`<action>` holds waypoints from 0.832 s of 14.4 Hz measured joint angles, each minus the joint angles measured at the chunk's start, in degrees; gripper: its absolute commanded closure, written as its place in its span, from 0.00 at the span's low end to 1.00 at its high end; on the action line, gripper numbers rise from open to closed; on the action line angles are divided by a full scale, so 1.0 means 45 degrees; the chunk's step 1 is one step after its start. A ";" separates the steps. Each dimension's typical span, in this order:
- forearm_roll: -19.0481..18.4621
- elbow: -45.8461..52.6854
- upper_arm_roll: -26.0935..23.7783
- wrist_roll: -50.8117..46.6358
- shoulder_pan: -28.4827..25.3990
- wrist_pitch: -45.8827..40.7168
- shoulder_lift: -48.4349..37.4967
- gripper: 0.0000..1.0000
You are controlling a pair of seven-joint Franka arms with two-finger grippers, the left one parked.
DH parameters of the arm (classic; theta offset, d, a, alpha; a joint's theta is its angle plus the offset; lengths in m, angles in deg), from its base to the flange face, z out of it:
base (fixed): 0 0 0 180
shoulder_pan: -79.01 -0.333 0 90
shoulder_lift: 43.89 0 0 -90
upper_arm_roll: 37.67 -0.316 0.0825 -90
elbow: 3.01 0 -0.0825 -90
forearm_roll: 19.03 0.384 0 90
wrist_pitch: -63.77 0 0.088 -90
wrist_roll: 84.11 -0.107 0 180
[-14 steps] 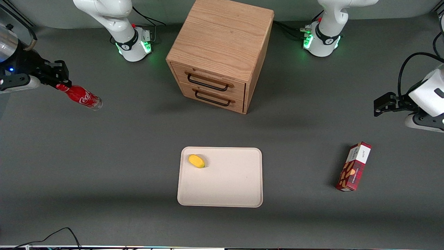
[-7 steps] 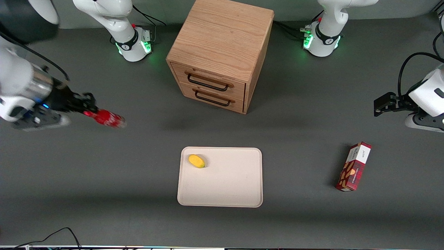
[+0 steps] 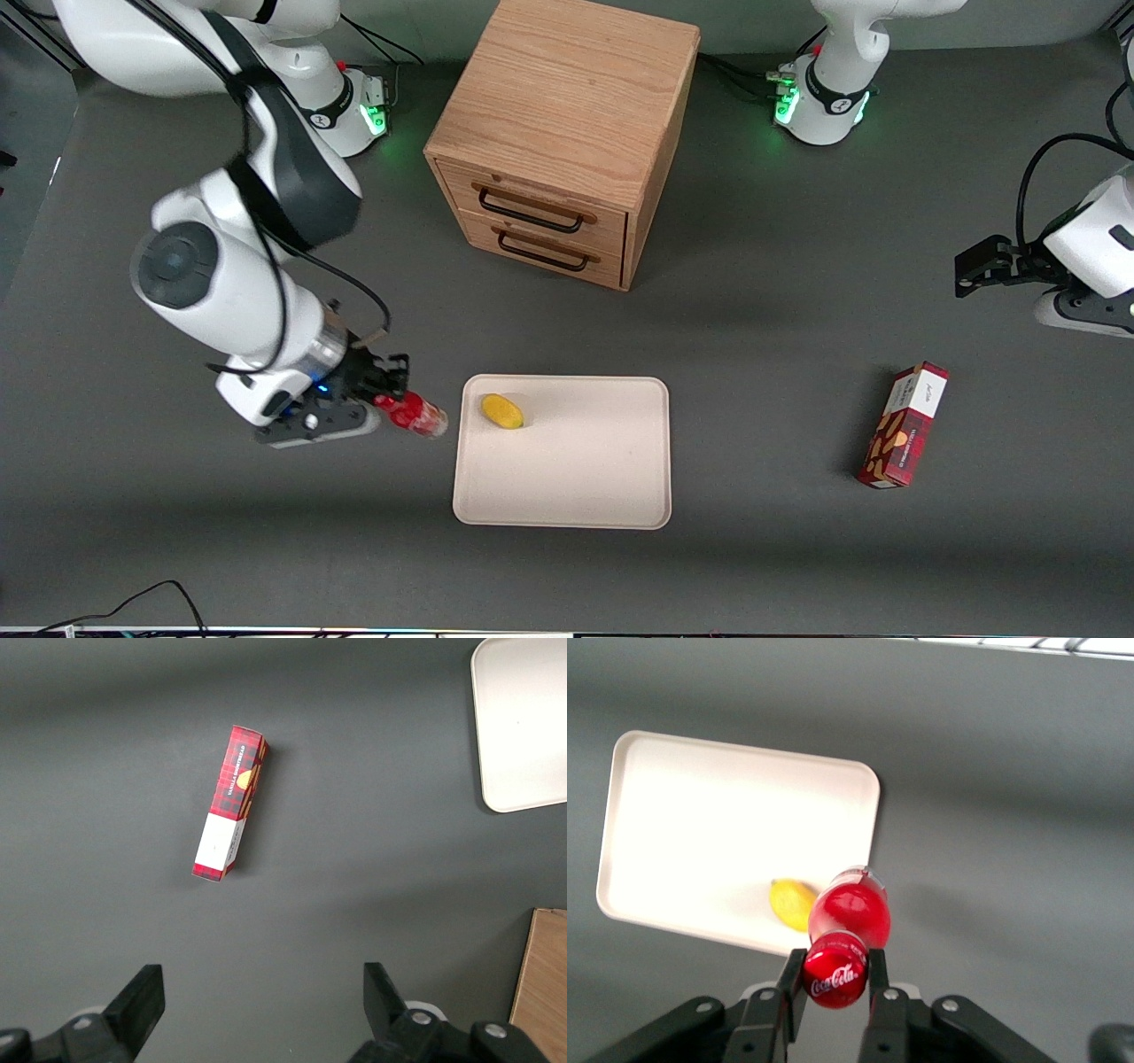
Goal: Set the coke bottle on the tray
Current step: 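Carry the bottle over the white tray beside the yellow mango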
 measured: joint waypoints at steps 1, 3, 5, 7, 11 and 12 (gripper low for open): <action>-0.0211 0.0194 0.0082 -0.0019 -0.0190 0.0505 0.0472 1.00; -0.0428 0.0591 0.0450 -0.0025 -0.0676 0.1334 0.1312 1.00; -0.0443 0.0850 0.0961 -0.0025 -0.1236 0.1896 0.1826 1.00; -0.0448 0.0938 0.1182 -0.0025 -0.1539 0.2353 0.2180 1.00; -0.0461 0.1041 0.1413 -0.0025 -0.1882 0.3058 0.2677 1.00; -0.0461 0.1064 0.1473 -0.0053 -0.1955 0.3169 0.2774 1.00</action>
